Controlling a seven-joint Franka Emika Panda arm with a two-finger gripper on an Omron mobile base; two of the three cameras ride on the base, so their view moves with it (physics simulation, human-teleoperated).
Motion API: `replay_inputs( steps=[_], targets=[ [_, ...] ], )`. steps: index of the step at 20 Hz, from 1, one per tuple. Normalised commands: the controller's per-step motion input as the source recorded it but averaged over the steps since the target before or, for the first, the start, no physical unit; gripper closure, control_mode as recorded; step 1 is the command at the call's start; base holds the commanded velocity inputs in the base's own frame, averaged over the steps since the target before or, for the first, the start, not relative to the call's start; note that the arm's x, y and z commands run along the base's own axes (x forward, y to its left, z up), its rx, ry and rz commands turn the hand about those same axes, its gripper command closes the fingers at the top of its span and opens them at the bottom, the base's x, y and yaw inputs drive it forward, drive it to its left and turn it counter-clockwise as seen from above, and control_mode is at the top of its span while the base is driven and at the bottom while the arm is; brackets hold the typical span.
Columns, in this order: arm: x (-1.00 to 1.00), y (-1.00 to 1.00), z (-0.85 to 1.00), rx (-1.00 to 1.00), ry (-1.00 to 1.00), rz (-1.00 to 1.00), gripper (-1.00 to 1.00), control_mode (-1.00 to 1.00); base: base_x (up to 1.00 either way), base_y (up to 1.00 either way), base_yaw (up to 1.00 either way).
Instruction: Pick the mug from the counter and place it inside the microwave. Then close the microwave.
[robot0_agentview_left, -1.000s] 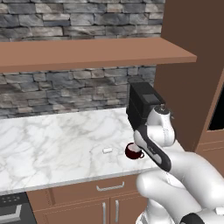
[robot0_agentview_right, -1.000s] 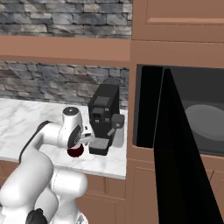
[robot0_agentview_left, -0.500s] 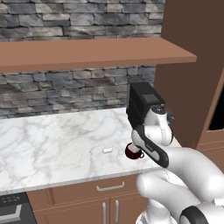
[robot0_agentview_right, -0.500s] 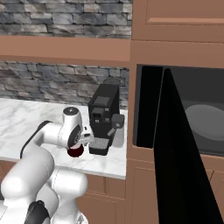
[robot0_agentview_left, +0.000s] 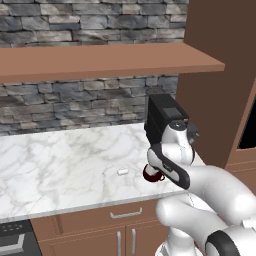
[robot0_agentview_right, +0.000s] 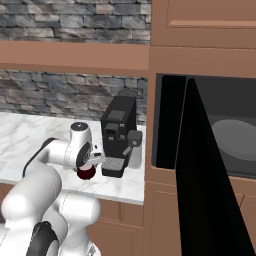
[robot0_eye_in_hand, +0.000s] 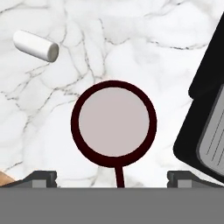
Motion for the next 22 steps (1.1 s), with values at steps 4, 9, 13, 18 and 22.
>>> replay_inputs(
  steps=[4, 9, 13, 18, 22],
  targets=[
    [-0.04, -0.01, 0.00, 0.00, 0.00, 0.00, -1.00, -1.00, 0.00, 0.00, 0.00],
    [-0.04, -0.10, -0.01, 0.00, 0.00, 0.00, -1.00, -1.00, 0.00, 0.00, 0.00],
    [-0.27, -0.12, 0.00, 0.00, 0.00, 0.00, -1.00, -1.00, 0.00, 0.00, 0.00],
    [-0.18, -0.06, -0.01, 0.00, 0.00, 0.00, -1.00, -1.00, 0.00, 0.00, 0.00],
    [0.00, 0.00, -0.02, 0.00, 0.00, 0.00, -1.00, -1.00, 0.00, 0.00, 0.00]
  ],
)
